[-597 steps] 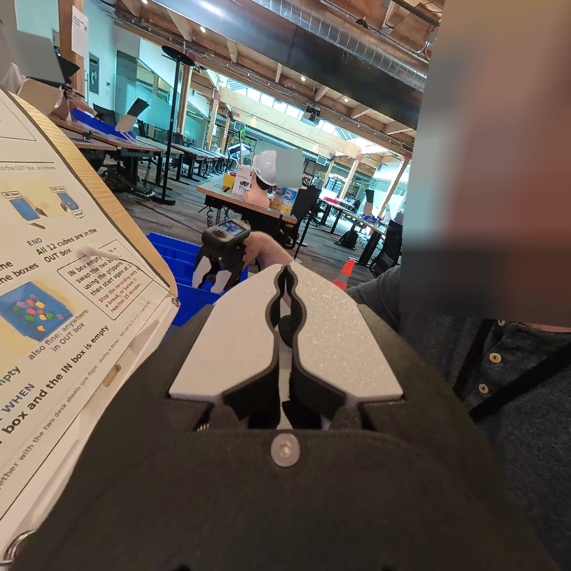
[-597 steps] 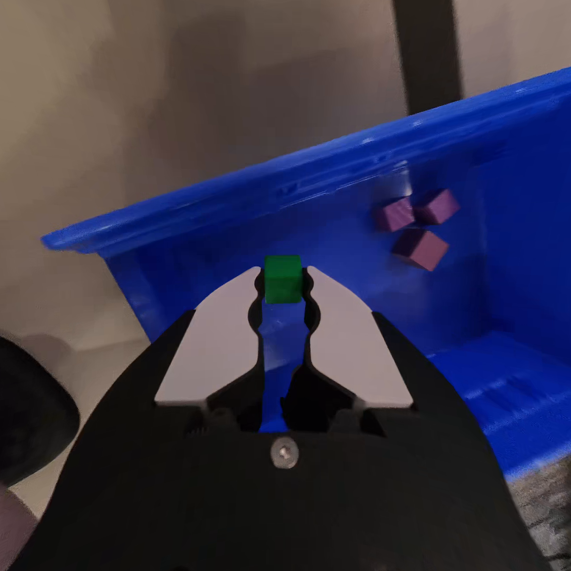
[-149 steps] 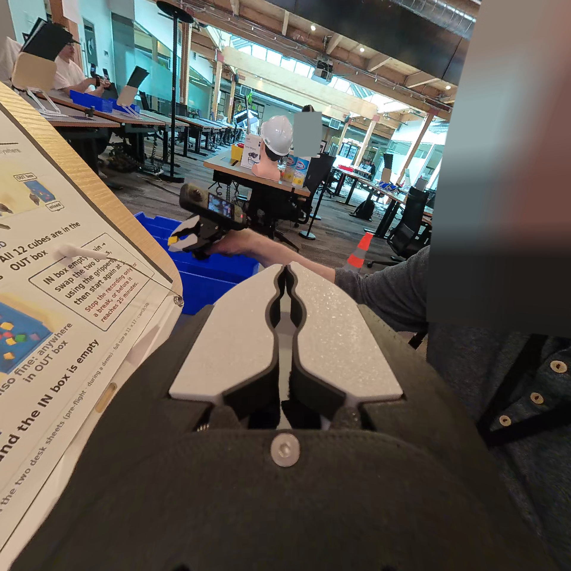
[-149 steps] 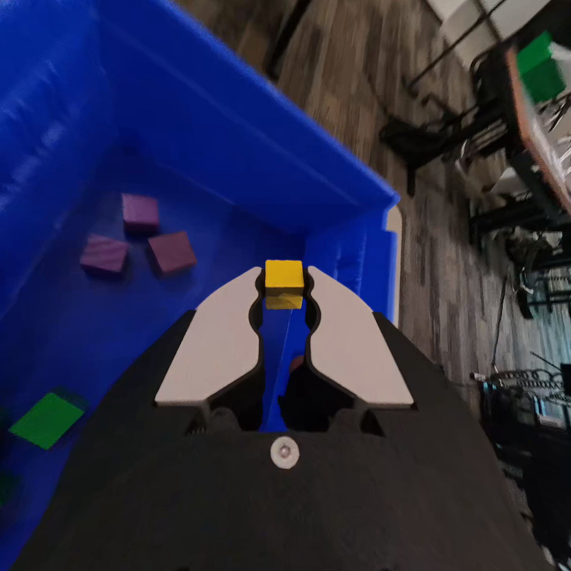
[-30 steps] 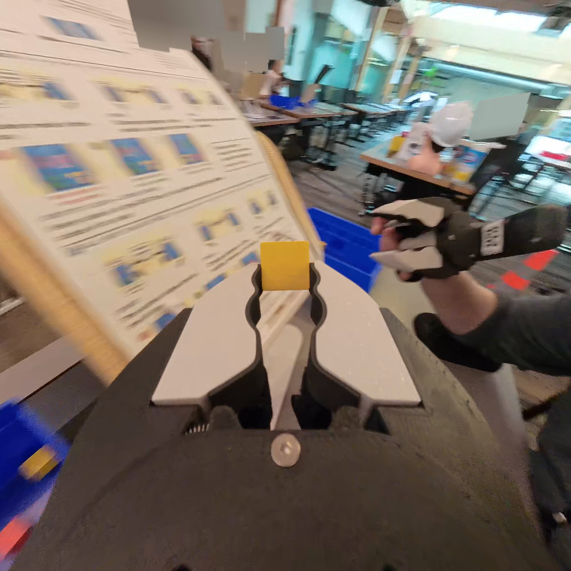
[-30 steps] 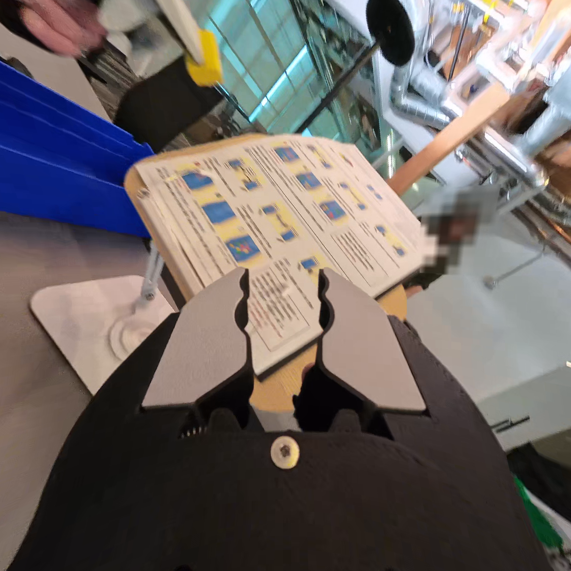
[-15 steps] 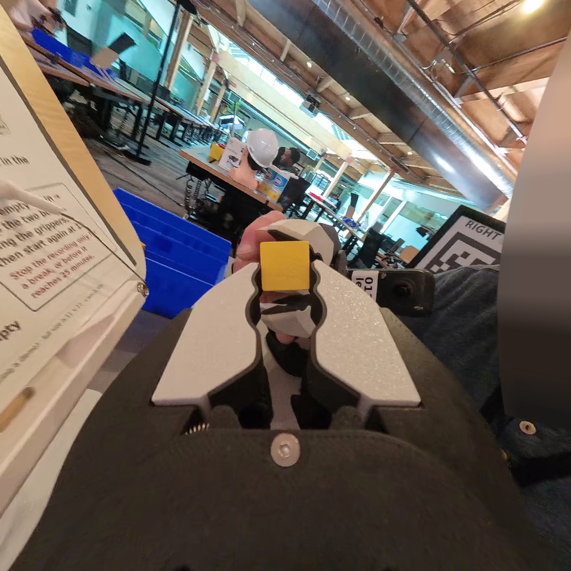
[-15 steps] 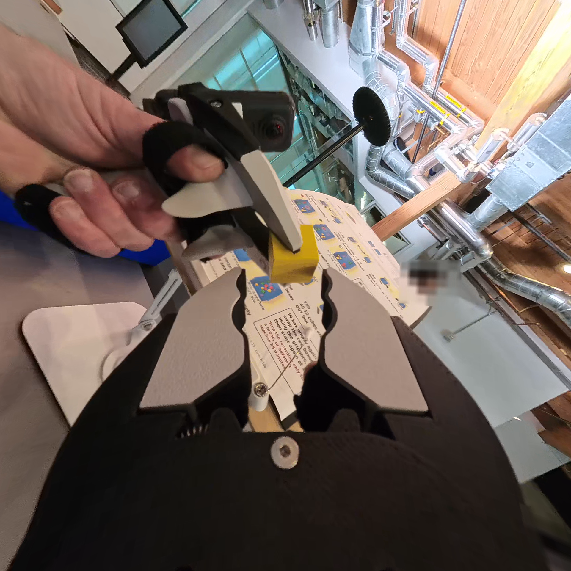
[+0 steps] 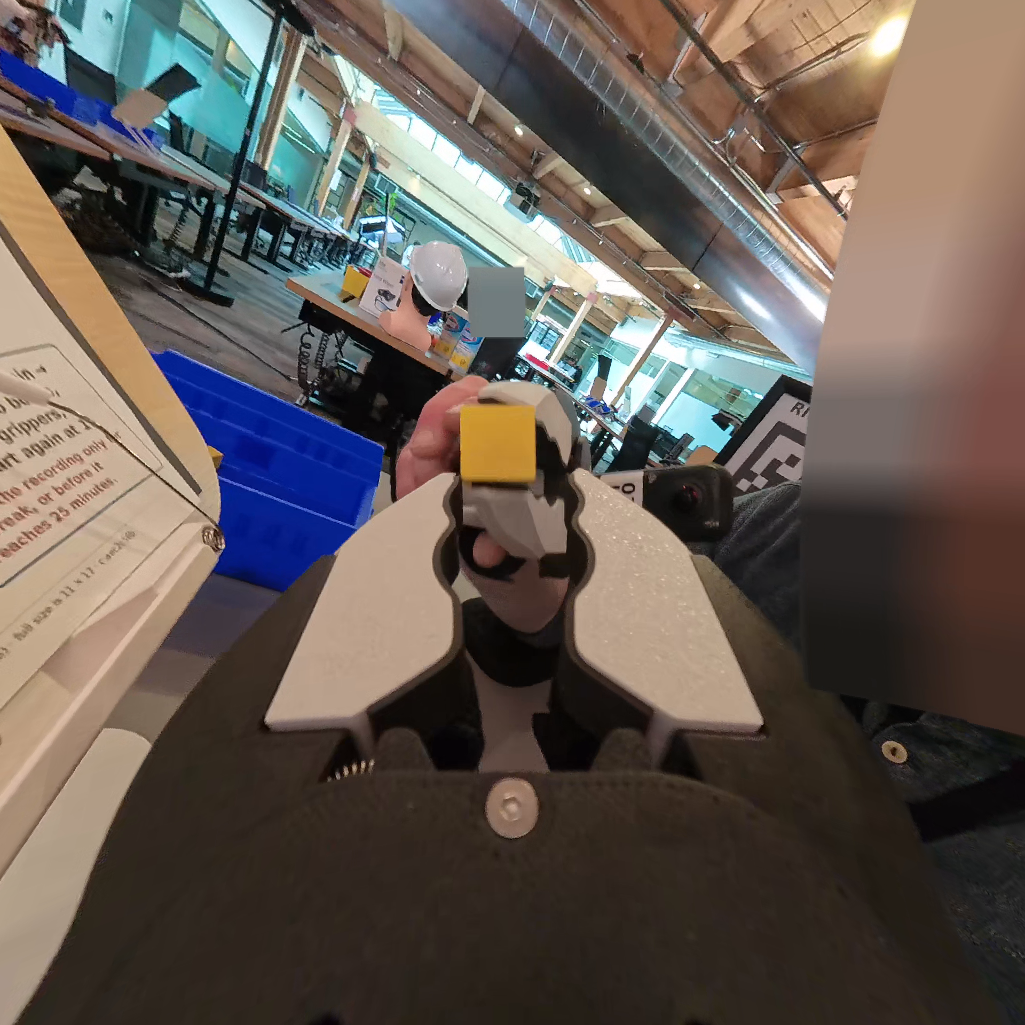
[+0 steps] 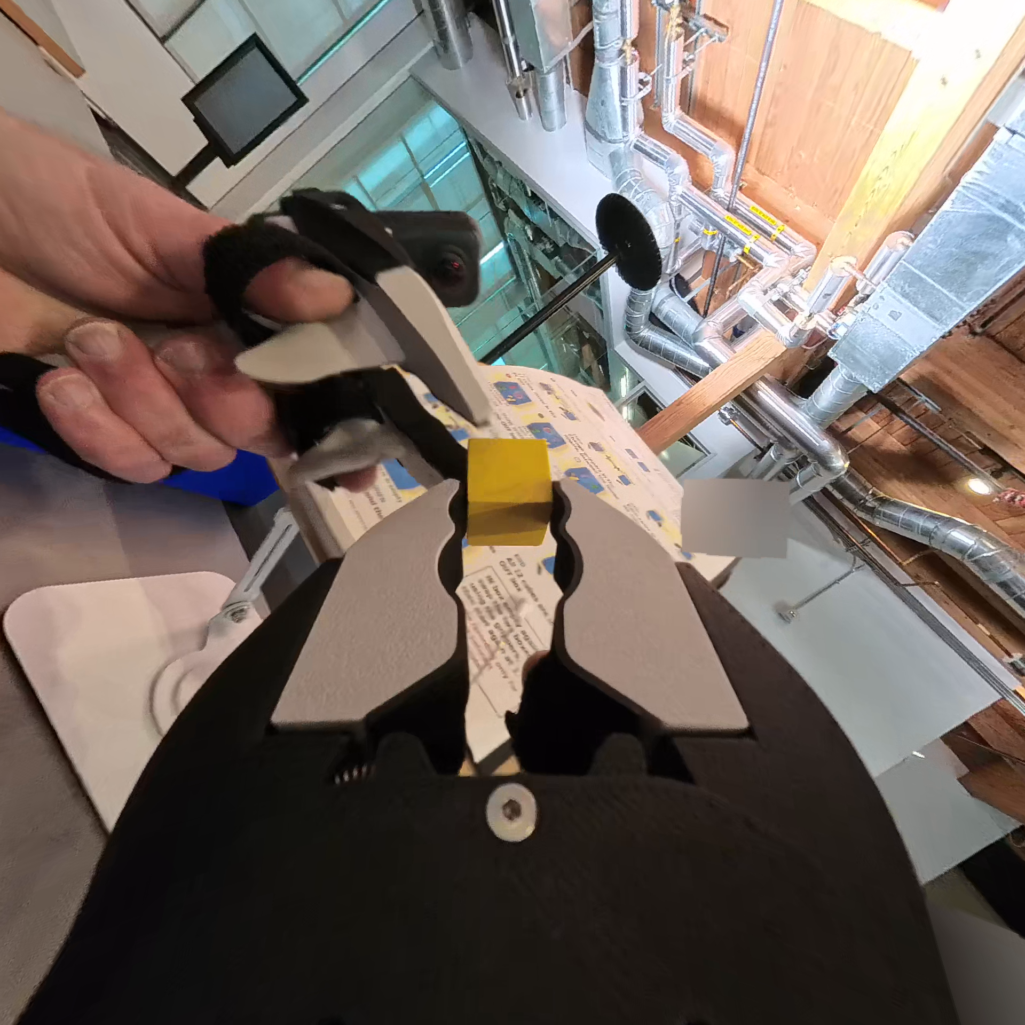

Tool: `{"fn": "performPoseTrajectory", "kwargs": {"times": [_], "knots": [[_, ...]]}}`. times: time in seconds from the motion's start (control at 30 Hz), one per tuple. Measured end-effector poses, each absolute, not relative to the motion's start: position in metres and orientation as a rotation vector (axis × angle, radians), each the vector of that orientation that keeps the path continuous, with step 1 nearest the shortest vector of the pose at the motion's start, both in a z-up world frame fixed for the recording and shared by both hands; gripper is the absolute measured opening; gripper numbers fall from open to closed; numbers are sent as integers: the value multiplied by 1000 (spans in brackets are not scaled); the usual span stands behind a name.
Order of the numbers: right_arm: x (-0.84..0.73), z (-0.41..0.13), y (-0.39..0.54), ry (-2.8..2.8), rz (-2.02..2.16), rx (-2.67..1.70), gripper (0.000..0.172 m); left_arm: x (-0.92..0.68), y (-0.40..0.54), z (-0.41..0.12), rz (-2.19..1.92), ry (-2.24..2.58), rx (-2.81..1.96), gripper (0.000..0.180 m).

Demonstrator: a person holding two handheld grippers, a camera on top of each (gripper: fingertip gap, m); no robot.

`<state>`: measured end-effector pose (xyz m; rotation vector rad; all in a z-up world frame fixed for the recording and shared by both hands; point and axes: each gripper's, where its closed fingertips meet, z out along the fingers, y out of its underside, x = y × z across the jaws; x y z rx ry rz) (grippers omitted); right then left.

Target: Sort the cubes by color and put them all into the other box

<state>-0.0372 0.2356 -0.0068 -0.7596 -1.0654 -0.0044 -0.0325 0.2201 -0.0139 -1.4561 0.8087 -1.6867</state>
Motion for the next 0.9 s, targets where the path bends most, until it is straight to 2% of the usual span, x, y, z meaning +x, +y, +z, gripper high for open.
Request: {"fn": "performPoseTrajectory", "kwargs": {"times": [0.1, 0.2, 0.3, 0.47, 0.63, 0.9], "knots": [[-6, 16, 253, -990, -50, -794, 29, -44, 216, 0, -1632, 827, -1390, 0], [54, 37, 297, -863, -119, -910, 28, -53, 219, 5, -1495, 847, -1398, 0], [132, 20, 364, -748, -219, -1168, 29, -60, 218, 11, -1443, 859, -1387, 0], [238, -74, 450, -607, -312, -1643, 29, -65, 222, 10, -1390, 870, -1396, 0], [283, -172, 480, -564, -339, -1983, 29, -63, 226, 3, -1383, 872, -1418, 0], [307, -238, 487, -579, -529, -2206, 29, -57, 223, -2, -1373, 911, -1426, 0]]}}
